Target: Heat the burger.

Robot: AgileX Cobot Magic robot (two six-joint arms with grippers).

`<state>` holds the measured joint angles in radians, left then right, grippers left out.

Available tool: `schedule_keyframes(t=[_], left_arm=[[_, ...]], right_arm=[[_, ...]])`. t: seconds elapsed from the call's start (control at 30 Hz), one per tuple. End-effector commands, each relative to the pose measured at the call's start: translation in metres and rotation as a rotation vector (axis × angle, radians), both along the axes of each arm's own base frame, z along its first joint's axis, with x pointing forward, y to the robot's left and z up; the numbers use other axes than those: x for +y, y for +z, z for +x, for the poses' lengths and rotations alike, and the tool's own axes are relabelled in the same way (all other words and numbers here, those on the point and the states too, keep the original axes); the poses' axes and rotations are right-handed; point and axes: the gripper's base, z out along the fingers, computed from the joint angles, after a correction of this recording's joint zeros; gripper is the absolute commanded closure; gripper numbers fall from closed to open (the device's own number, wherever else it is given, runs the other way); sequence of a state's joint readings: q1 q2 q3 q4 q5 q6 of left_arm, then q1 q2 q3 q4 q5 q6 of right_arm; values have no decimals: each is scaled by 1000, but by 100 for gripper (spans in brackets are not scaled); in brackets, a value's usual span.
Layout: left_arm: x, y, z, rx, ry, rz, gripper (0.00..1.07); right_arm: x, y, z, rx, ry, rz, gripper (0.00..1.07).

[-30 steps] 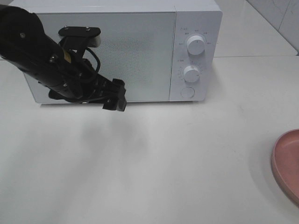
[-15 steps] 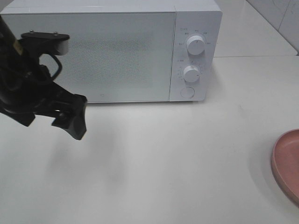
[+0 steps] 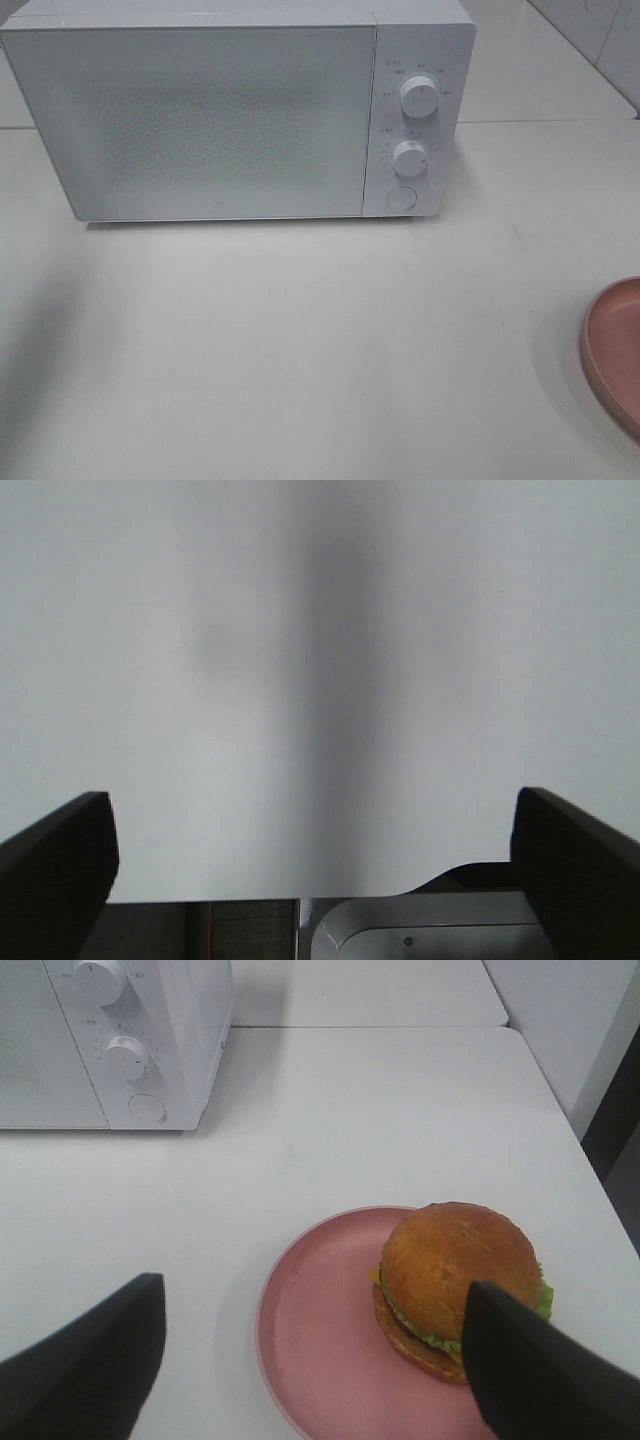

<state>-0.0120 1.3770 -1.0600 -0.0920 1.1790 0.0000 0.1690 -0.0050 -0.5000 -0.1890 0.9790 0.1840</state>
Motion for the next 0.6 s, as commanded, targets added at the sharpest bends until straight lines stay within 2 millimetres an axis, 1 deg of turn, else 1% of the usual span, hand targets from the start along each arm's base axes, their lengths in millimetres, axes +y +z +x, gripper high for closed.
schedule_keyframes(t=[0.03, 0.07, 0.1, 0.13, 0.17, 0.2, 0.23, 0.27, 0.3, 0.33, 0.37, 0.4, 0.43, 0.47, 0.53, 0.57, 0.6], left_arm=[[13, 8, -8, 7, 47, -4, 6], [18, 11, -12, 4, 69, -6, 6], [18, 11, -12, 4, 69, -6, 6], [24, 17, -21, -14, 96, -5, 6], [24, 18, -27, -28, 102, -5, 6], [24, 19, -39, -43, 102, 0, 6], [24, 19, -39, -43, 102, 0, 6], [23, 15, -53, -44, 101, 8, 6], [23, 15, -53, -44, 101, 8, 6], [23, 13, -60, -45, 101, 13, 6], [22, 11, -74, -54, 100, 20, 6], [22, 11, -74, -54, 100, 20, 6], [21, 11, -81, -67, 98, 24, 6], [21, 11, -81, -67, 98, 24, 6], [19, 7, -108, -139, 83, 36, 6], [19, 7, -108, -139, 83, 36, 6], [18, 6, -114, -153, 75, 39, 6]], right_arm=[[-1, 0, -3, -34, -3, -2, 31], [-1, 0, -3, -34, -3, -2, 31], [-1, 0, -3, -34, -3, -2, 31], [-1, 0, -3, -34, -3, -2, 31], [-1, 0, -3, -34, -3, -2, 31], [-1, 0, -3, -34, -3, -2, 31], [-1, 0, -3, -34, -3, -2, 31], [-1, 0, -3, -34, -3, -2, 31], [-1, 0, -3, -34, -3, -2, 31], [-1, 0, -3, -34, -3, -2, 31], [-1, 0, -3, -34, -3, -2, 31], [-1, 0, -3, -34, -3, -2, 31], [-1, 0, -3, -34, -3, -2, 31], [-1, 0, -3, -34, -3, -2, 31], [-1, 0, -3, -34, -3, -2, 31], [-1, 0, -3, -34, -3, -2, 31], [-1, 0, -3, -34, -3, -2, 31]])
